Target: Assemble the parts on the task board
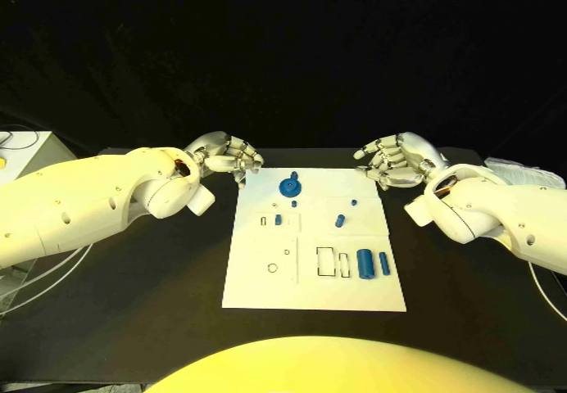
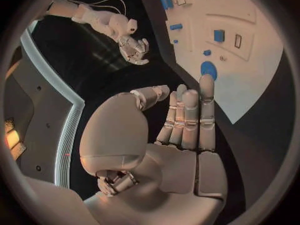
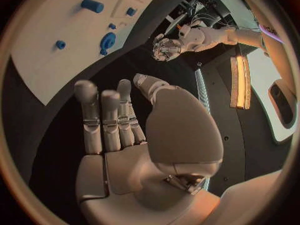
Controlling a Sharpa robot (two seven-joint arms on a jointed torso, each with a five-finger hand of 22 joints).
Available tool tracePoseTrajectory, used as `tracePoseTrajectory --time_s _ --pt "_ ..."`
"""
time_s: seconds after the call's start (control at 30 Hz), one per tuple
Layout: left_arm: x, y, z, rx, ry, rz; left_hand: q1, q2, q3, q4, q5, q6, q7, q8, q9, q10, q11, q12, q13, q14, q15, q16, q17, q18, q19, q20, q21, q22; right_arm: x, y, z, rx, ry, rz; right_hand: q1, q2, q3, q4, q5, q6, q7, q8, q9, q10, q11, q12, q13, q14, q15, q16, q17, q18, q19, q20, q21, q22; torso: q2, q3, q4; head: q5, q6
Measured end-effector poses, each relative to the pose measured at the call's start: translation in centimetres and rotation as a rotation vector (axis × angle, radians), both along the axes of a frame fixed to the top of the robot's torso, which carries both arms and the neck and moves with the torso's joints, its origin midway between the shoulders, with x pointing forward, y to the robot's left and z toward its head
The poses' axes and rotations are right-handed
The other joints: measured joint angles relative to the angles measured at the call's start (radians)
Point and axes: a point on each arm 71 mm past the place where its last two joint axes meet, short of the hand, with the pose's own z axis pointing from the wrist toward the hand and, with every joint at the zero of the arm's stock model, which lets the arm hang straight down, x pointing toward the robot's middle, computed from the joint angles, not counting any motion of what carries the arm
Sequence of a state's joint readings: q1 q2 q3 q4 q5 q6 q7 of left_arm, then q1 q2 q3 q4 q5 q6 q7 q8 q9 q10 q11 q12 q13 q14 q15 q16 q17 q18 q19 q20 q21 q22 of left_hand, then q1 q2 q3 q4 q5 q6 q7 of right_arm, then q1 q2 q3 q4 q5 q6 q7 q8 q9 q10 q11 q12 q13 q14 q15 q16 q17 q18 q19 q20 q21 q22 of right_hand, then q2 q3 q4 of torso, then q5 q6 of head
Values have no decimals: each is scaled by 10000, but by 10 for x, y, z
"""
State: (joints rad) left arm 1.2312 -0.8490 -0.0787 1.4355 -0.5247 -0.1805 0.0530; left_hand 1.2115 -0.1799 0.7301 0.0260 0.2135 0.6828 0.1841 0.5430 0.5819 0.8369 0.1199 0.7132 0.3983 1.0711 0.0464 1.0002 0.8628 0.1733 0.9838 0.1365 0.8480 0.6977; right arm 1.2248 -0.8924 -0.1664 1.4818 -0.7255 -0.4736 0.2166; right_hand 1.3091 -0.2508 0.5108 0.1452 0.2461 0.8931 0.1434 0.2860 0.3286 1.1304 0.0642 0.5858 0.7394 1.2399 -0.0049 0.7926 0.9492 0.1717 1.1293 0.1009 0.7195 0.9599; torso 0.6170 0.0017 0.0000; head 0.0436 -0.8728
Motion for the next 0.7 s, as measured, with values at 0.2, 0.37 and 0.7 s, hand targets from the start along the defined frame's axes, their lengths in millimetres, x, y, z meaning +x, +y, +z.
tracePoseTrajectory --time_s 0.2,0.37,0.7 --pt "14 22 5 -1467 -660 812 314 17 -642 139 -76 -75 12 -943 -1237 -110 381 -2155 -1865 -1942 561 -2990 -2358 -3 -1713 505 -2193 -1175 13 -19 -3 500 81 -779 149 5 499 -199 0 -196 198 -23 21 -500 314 -2307 -2257 -1017 395 -2657 -1523 58 -835 339 -2227 -1624 -44 -12 -11 -76 65" --pt "29 43 9 -2438 -1332 1544 649 34 -1454 344 -155 565 45 -1894 -2208 555 680 -4107 -3268 -2490 1073 -6255 -4388 -5 -2782 1301 -5097 -3076 26 -40 -5 1193 220 -1659 270 126 663 -453 -216 -148 503 -338 -63 -532 576 -3687 -4068 -1439 710 -4452 -2679 60 -1208 572 -3328 -2570 -121 -35 -36 -129 337" --pt "45 67 9 -3678 -2114 2587 932 77 -2117 445 -194 619 30 -2552 -2878 625 679 -5431 -3349 -2905 1307 -8107 -5443 -5 -2938 1566 -6842 -4460 48 -73 -4 2269 137 -3058 133 262 550 -779 -335 -293 643 -932 -209 -610 893 -4832 -6299 -2060 1191 -6585 -4572 59 -1645 1082 -5334 -4672 -345 -88 -66 -191 861"
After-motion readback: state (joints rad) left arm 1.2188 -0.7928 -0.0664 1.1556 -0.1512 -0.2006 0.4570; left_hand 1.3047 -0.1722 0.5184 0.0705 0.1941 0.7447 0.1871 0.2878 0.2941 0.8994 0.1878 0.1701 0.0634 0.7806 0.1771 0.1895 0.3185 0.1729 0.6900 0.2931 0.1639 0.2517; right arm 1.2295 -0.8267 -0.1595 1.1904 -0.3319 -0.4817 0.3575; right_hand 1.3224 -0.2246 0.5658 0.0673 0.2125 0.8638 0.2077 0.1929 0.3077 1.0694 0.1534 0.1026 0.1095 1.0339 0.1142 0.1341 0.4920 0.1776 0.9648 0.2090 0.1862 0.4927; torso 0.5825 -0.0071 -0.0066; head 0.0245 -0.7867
